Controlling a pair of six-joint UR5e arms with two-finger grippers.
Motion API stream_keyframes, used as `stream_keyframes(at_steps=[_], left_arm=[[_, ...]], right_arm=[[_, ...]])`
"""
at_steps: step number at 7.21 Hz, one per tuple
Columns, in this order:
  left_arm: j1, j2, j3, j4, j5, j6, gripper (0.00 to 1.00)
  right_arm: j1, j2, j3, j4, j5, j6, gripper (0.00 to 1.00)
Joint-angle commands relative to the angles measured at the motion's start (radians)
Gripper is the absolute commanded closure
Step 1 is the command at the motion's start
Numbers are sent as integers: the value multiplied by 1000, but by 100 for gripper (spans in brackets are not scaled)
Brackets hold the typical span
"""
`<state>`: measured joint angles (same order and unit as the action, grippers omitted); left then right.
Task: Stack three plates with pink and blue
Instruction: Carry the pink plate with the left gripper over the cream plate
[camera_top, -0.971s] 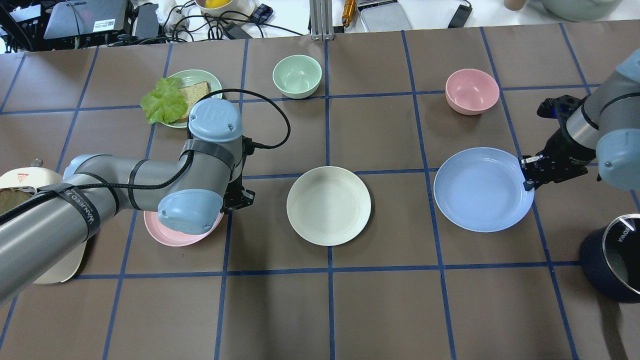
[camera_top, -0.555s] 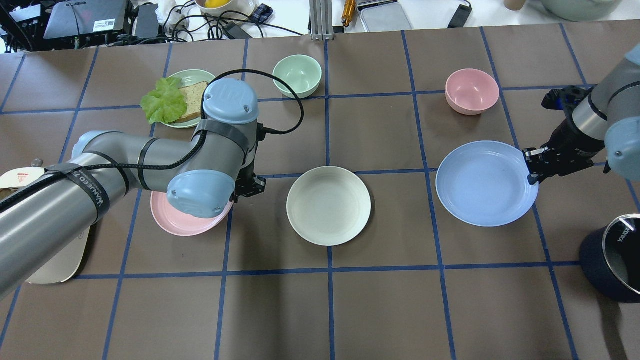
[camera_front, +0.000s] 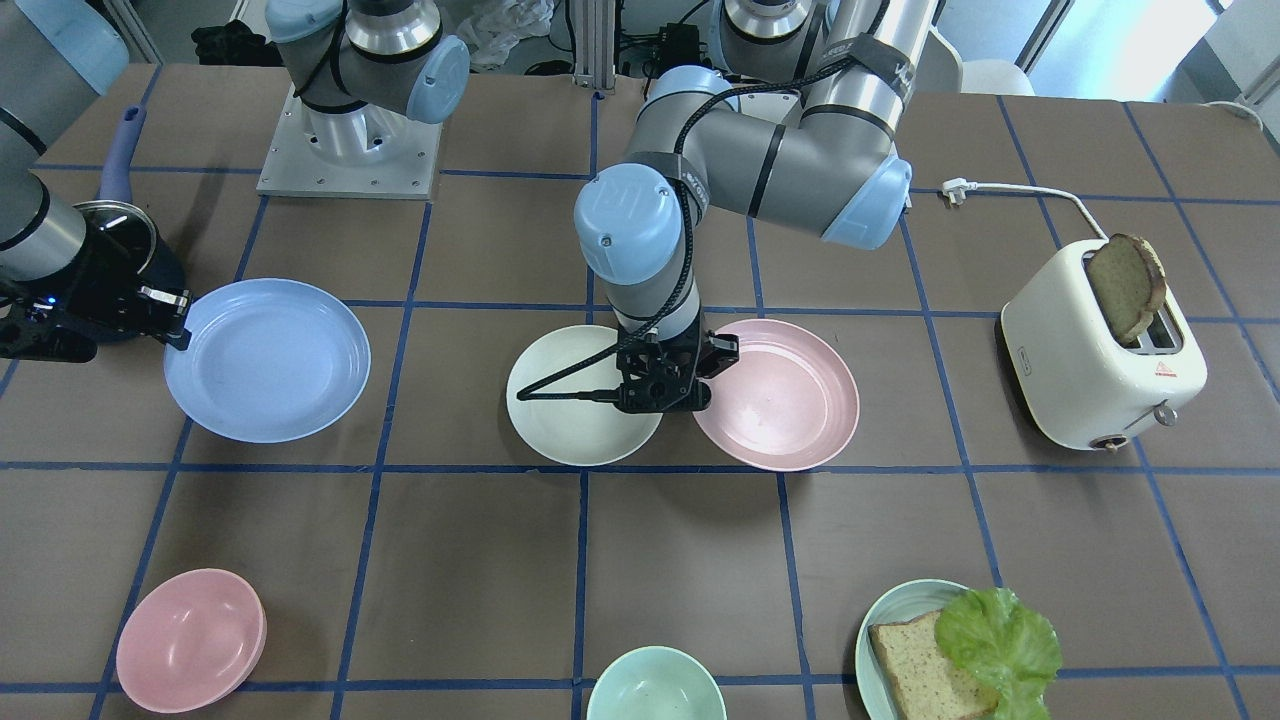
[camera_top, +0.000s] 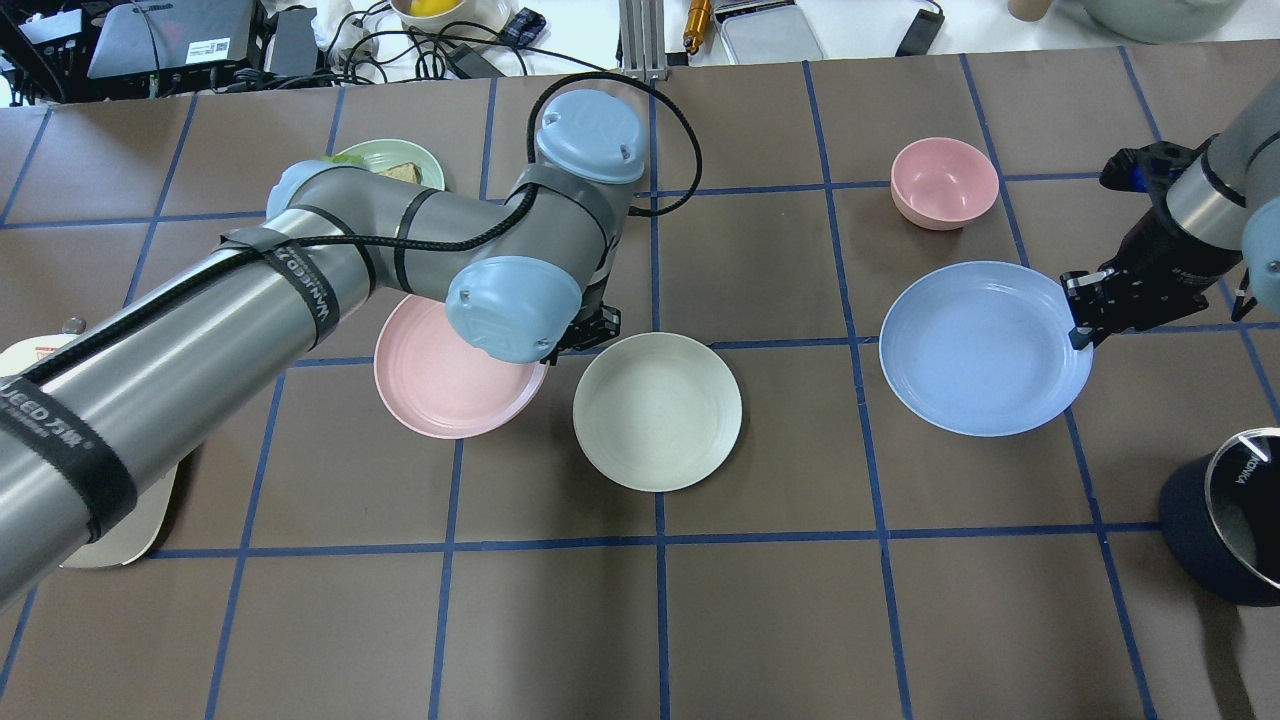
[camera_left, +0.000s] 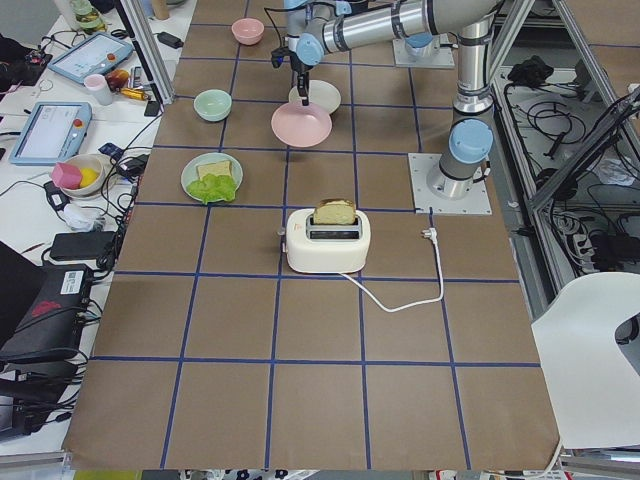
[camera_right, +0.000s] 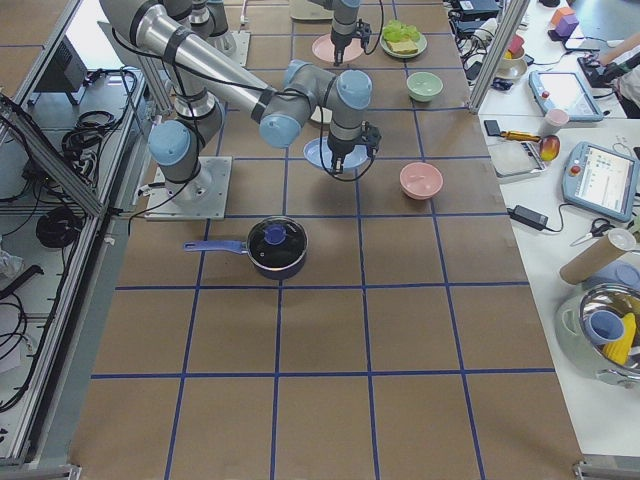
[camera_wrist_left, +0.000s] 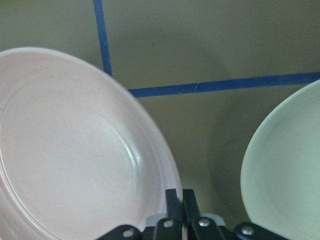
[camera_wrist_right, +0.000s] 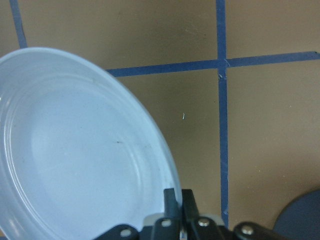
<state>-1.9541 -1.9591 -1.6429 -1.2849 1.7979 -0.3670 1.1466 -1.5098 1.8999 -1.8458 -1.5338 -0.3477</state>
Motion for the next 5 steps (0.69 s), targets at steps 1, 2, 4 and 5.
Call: stream_keyframes(at_steps=[1, 2, 4, 5], left_arm=[[-69, -87, 96, -16, -5, -111, 100], [-98, -131, 154, -49, -5, -163, 100], [-143, -210, 236, -54, -9, -290, 100], [-169, -249, 306, -63, -20, -308, 100]], right_arm=[[1, 6, -18, 23, 1, -1, 100], [-1, 10, -18, 25, 0, -1, 100], [1, 6, -19, 23, 1, 1, 100], [1, 10, -22, 23, 0, -1, 100]])
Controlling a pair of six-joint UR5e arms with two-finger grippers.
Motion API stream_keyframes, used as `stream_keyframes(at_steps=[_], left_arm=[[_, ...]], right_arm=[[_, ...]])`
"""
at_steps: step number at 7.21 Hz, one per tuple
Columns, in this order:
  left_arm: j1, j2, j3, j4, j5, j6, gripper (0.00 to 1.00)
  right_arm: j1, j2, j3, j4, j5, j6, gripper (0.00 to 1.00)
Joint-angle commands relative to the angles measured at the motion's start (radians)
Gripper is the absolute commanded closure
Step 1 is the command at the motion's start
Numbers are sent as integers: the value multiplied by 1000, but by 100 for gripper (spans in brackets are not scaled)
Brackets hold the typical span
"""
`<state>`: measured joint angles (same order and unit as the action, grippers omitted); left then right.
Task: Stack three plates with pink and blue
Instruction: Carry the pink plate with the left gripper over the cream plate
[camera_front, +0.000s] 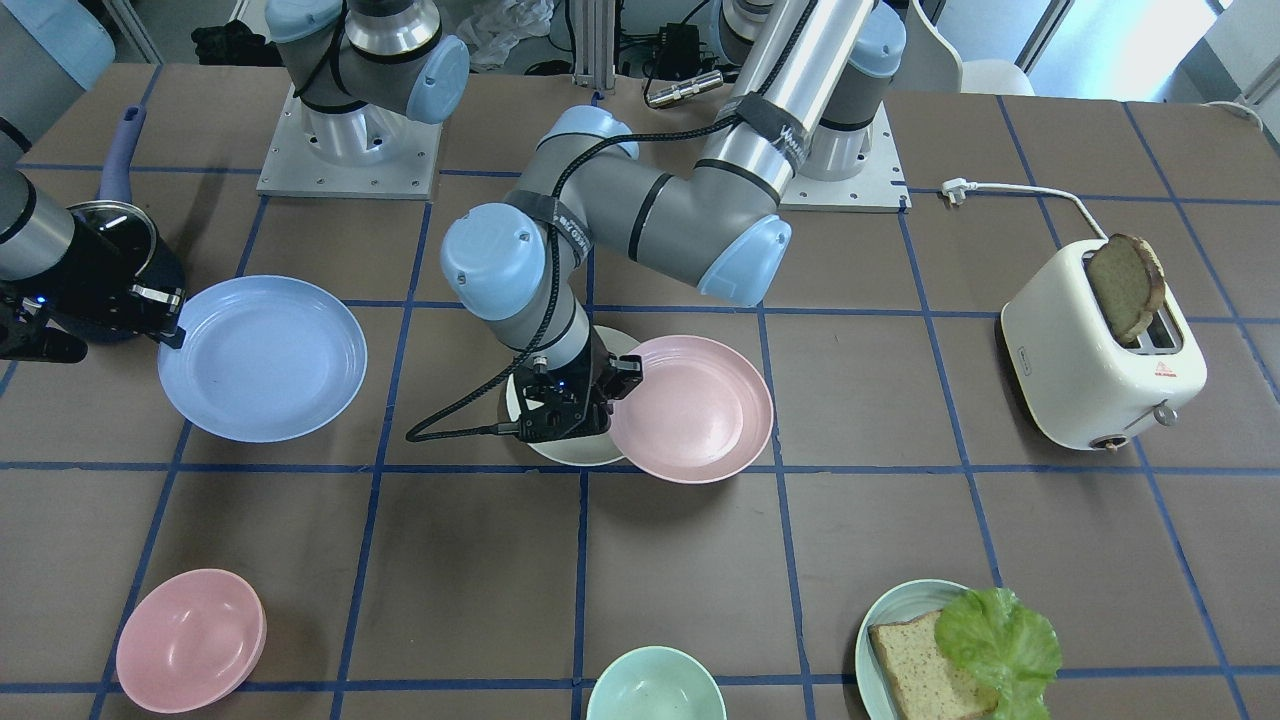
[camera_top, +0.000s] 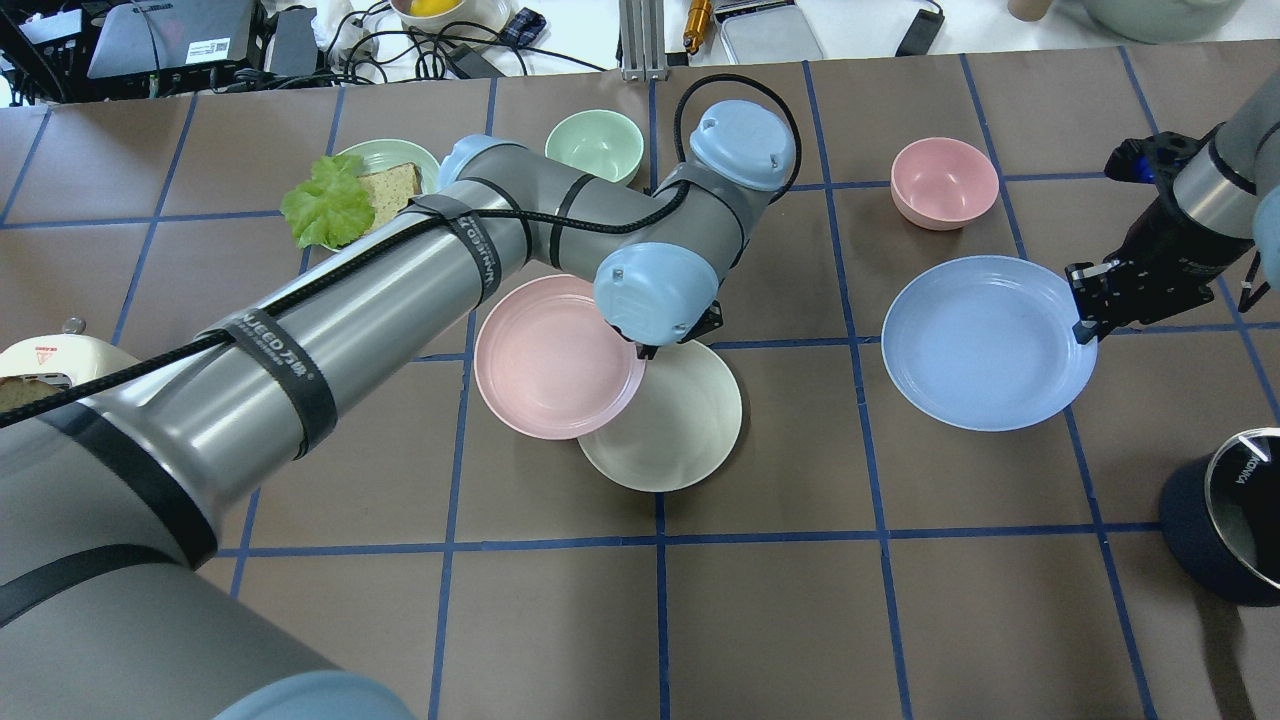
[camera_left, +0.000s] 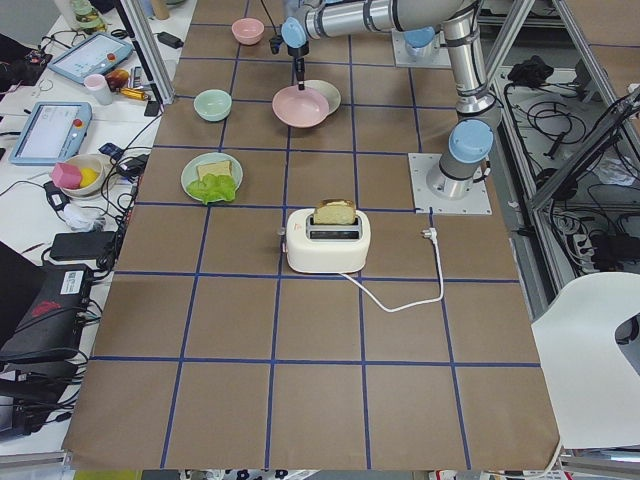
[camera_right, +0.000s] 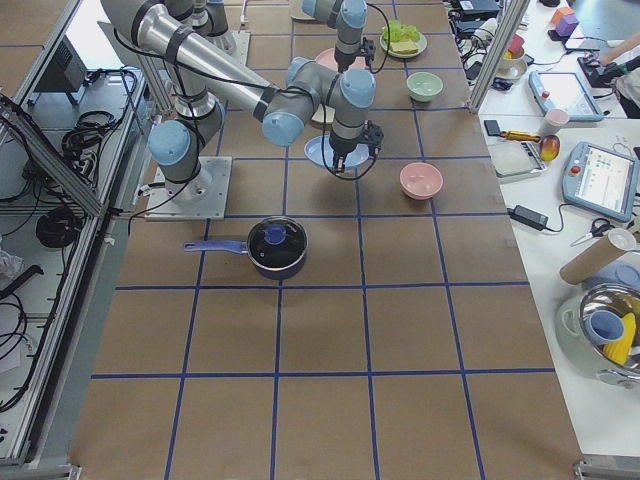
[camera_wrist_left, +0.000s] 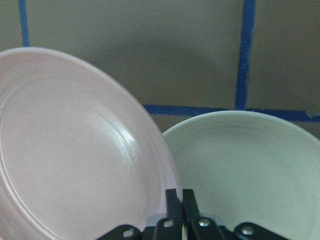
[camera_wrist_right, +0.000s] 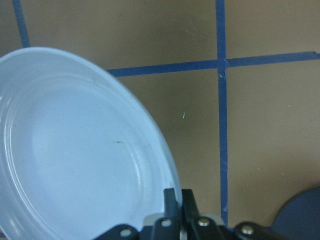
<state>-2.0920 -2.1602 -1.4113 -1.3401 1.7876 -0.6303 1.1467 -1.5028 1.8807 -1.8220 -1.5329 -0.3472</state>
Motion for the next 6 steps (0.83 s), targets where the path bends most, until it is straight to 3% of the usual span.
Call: stream_keyframes(at_steps=[1, 4, 6], left_arm=[[-45, -84, 142, -58, -13, -60, 100], [-72, -139, 258, -253, -23, -106, 100], [-79, -150, 258, -255, -69, -134, 100]], right_arm=[[1, 3, -3, -3, -3, -1, 100], [-1, 3, -5, 0, -7, -6, 100], [-7, 6, -5, 4, -16, -9, 100]])
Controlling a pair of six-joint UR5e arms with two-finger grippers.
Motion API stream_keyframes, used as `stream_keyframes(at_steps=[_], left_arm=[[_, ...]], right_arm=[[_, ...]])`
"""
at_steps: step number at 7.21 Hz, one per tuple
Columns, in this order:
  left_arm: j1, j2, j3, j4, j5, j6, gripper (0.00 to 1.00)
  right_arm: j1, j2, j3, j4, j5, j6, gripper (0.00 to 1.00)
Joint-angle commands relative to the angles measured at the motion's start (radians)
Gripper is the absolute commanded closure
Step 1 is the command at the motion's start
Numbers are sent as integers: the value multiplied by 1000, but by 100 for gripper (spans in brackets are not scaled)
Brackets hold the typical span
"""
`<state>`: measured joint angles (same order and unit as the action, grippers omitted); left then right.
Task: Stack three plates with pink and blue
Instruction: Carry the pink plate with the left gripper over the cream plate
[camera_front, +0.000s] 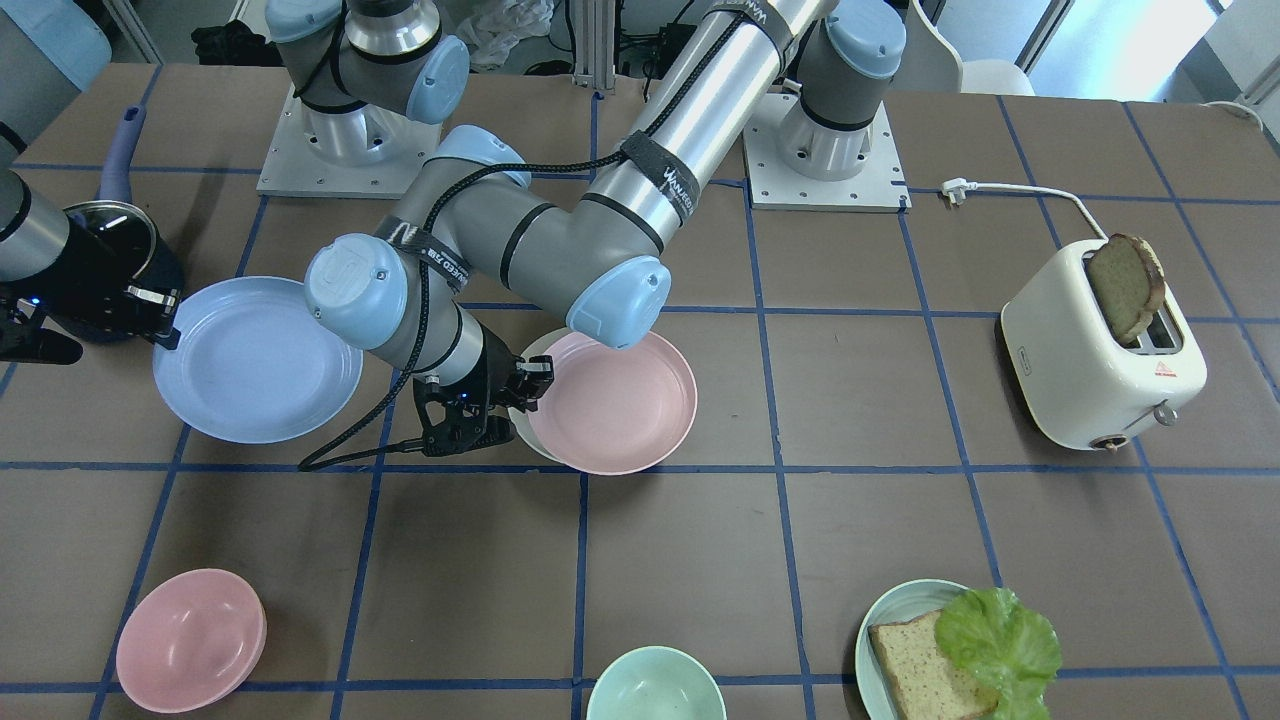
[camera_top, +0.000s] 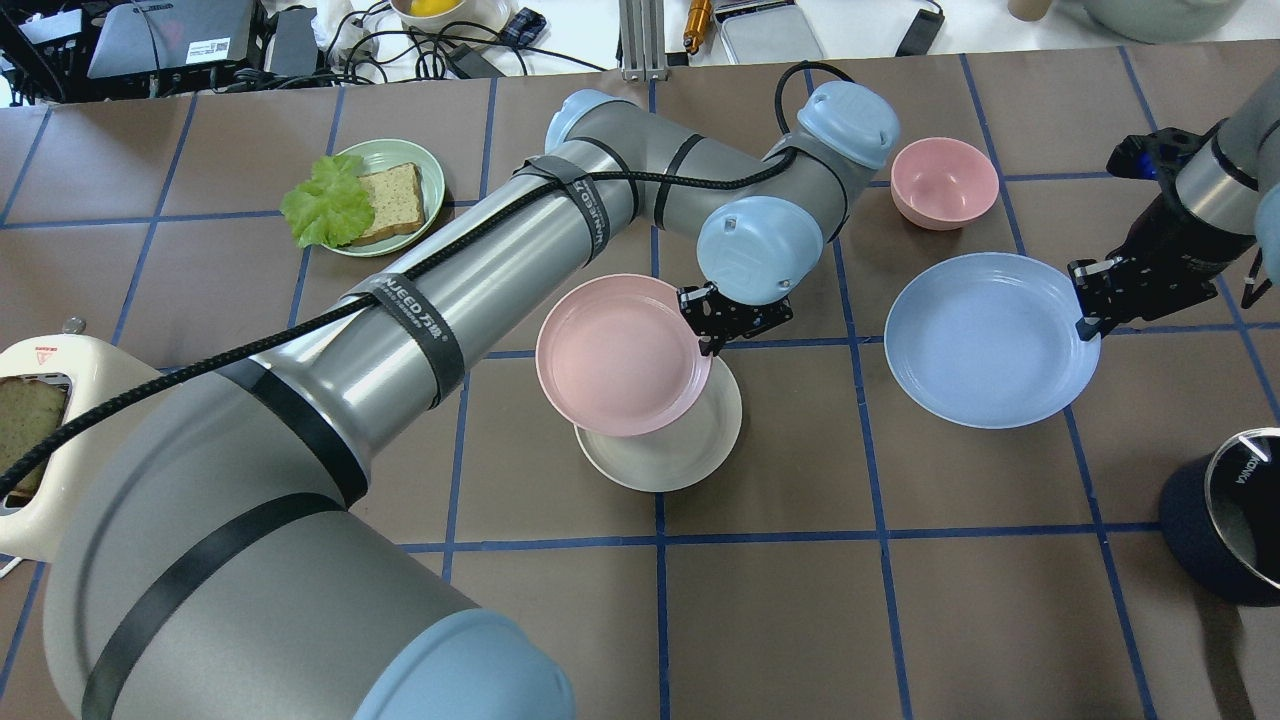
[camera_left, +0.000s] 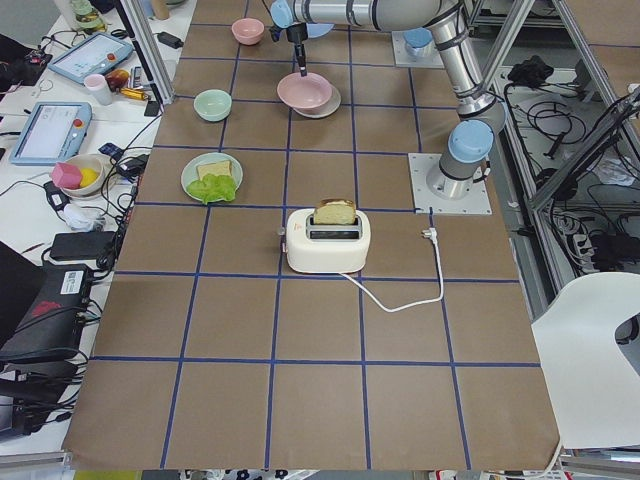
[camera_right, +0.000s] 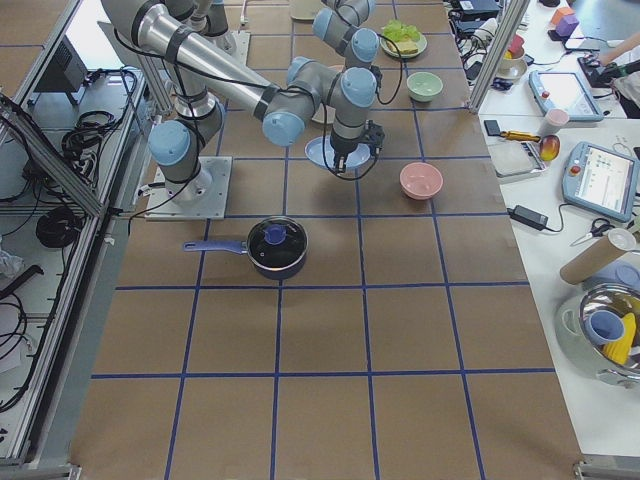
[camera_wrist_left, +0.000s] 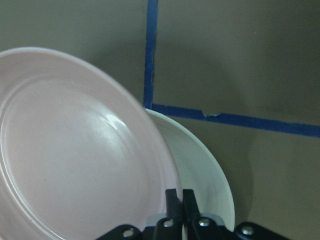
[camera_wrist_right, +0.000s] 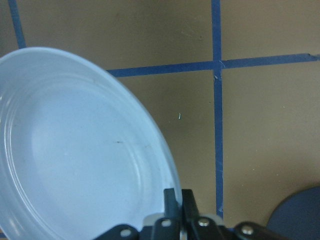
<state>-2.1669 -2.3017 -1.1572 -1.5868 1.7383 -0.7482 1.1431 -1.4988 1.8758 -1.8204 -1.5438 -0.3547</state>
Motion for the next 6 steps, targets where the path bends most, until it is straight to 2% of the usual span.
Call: stream_keyframes(at_steps=[1, 6], left_arm=[[-4, -13, 8, -2, -86, -32, 100], [-5, -36, 27, -10, -80, -71, 100]], right_arm=[[-5, 2, -1, 13, -9, -1, 100], [-6, -1, 0, 24, -2, 2, 100]])
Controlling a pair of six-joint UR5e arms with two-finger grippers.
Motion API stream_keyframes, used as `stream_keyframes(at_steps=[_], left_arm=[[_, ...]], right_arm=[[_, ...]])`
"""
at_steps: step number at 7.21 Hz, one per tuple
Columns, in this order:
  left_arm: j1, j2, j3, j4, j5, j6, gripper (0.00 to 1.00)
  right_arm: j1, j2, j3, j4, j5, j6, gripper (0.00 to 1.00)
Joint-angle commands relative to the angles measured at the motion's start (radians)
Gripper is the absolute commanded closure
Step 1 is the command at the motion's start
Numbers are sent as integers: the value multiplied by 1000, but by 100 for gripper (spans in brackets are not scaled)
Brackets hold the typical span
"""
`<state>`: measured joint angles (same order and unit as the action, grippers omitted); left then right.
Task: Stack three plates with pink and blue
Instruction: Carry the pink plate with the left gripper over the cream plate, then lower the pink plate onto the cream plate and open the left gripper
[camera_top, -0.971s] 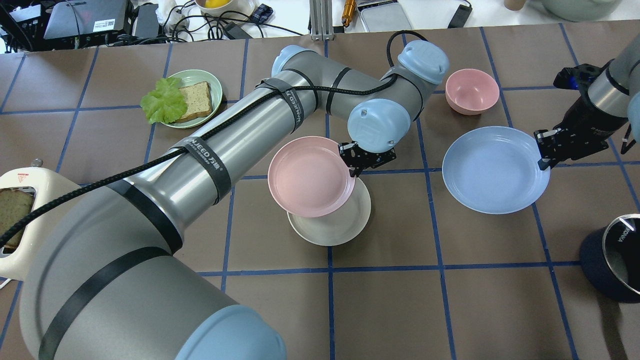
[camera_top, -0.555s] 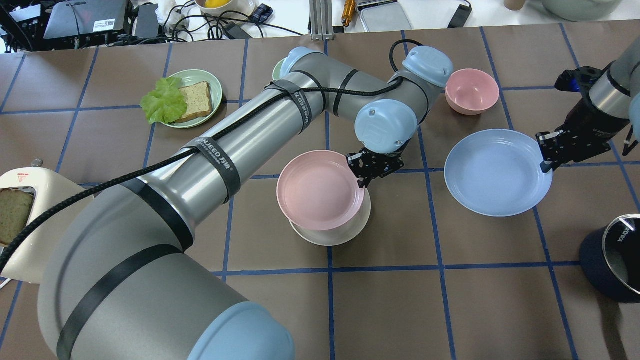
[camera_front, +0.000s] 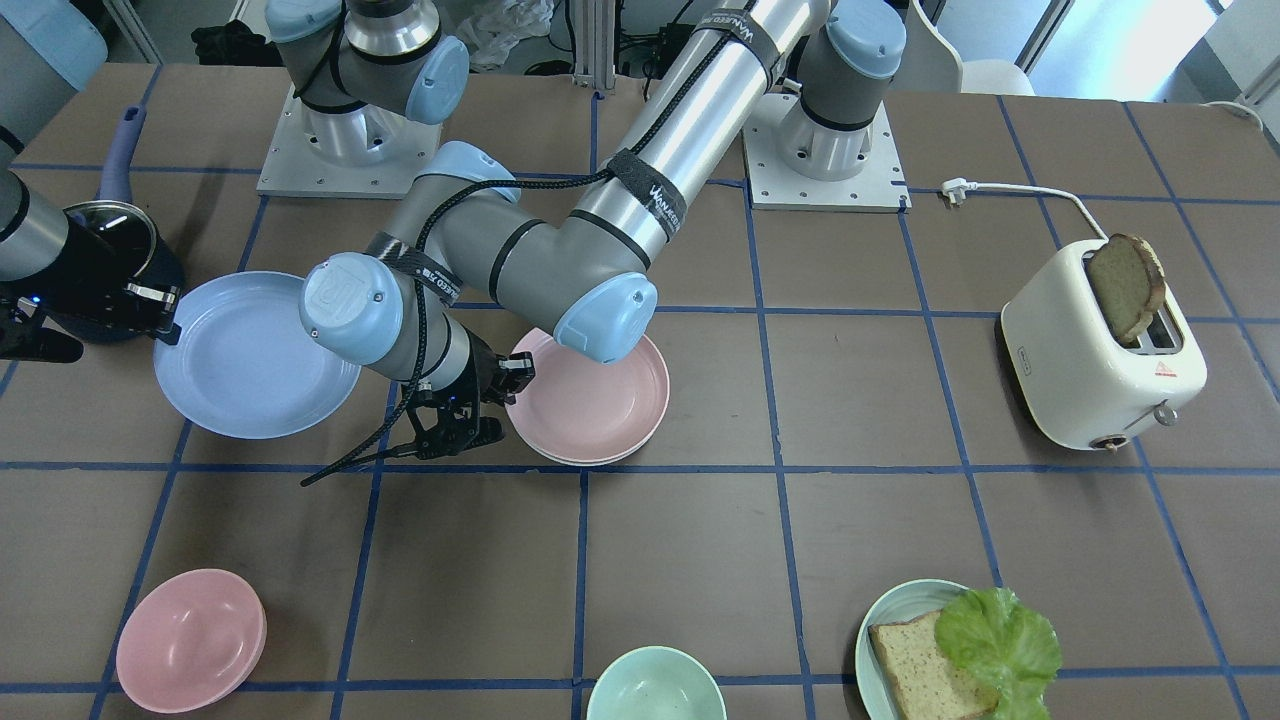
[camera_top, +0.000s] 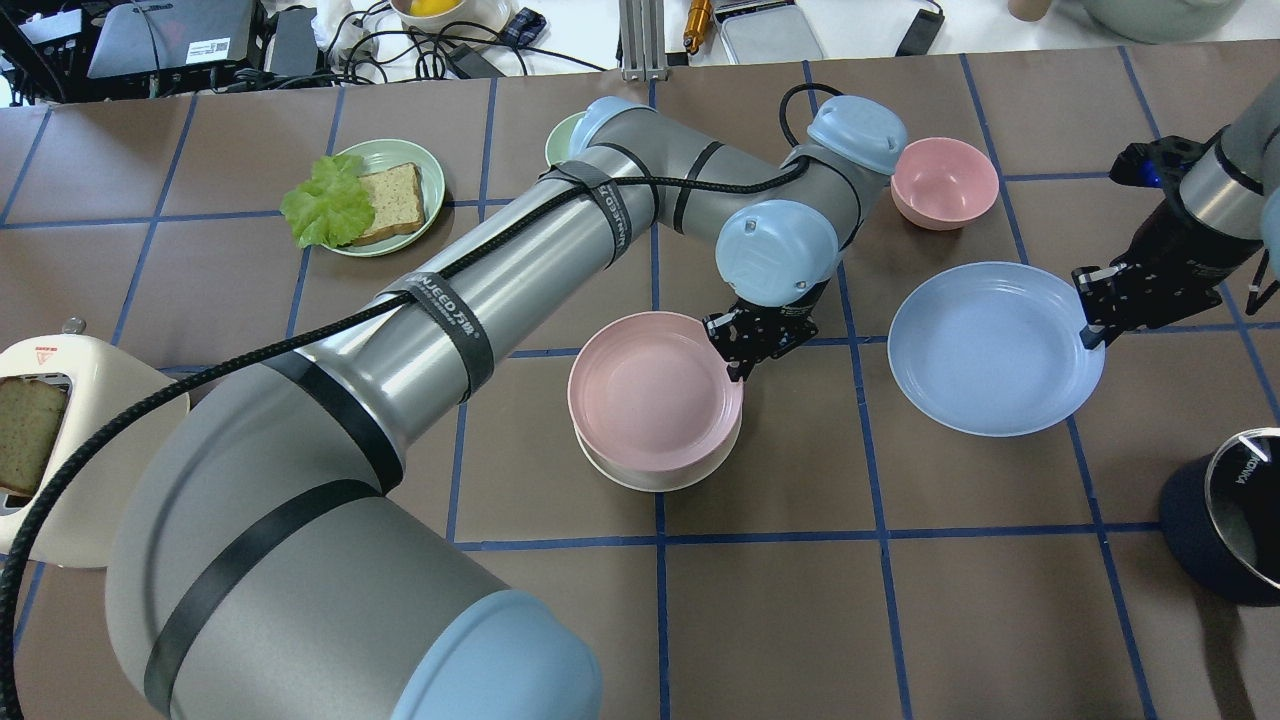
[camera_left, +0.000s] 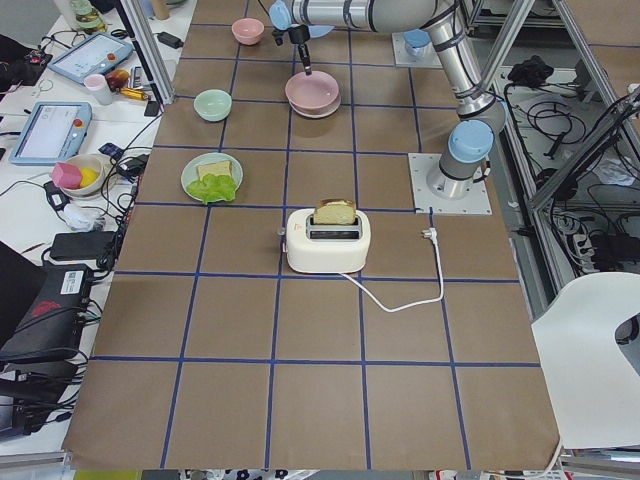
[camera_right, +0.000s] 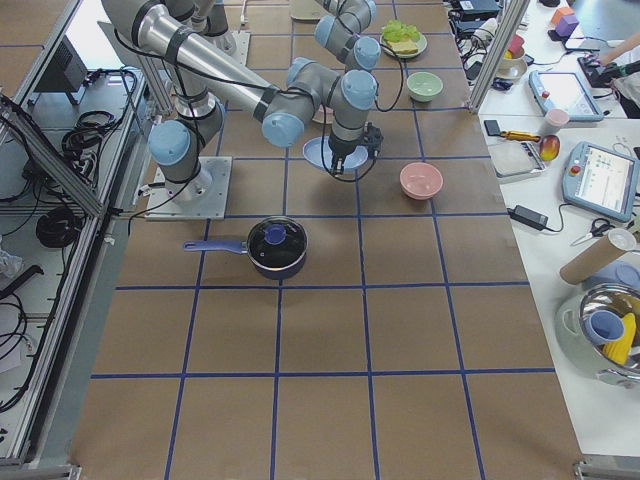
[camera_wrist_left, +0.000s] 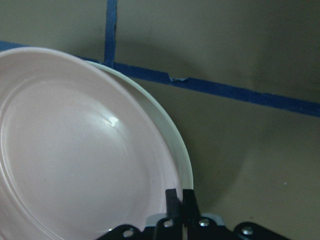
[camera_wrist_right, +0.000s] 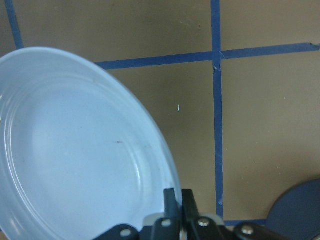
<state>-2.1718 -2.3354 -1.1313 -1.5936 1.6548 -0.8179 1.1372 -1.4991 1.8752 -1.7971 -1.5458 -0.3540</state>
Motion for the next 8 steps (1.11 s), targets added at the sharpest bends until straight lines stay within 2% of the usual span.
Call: stream_keyframes(at_steps=[1, 8], left_arm=[[1, -2, 1, -3, 2, -1, 100], [1, -13, -13, -2, -15, -1, 100]], right_arm=[[2, -12, 2, 7, 0, 7, 100], [3, 0, 2, 7, 1, 7, 100]])
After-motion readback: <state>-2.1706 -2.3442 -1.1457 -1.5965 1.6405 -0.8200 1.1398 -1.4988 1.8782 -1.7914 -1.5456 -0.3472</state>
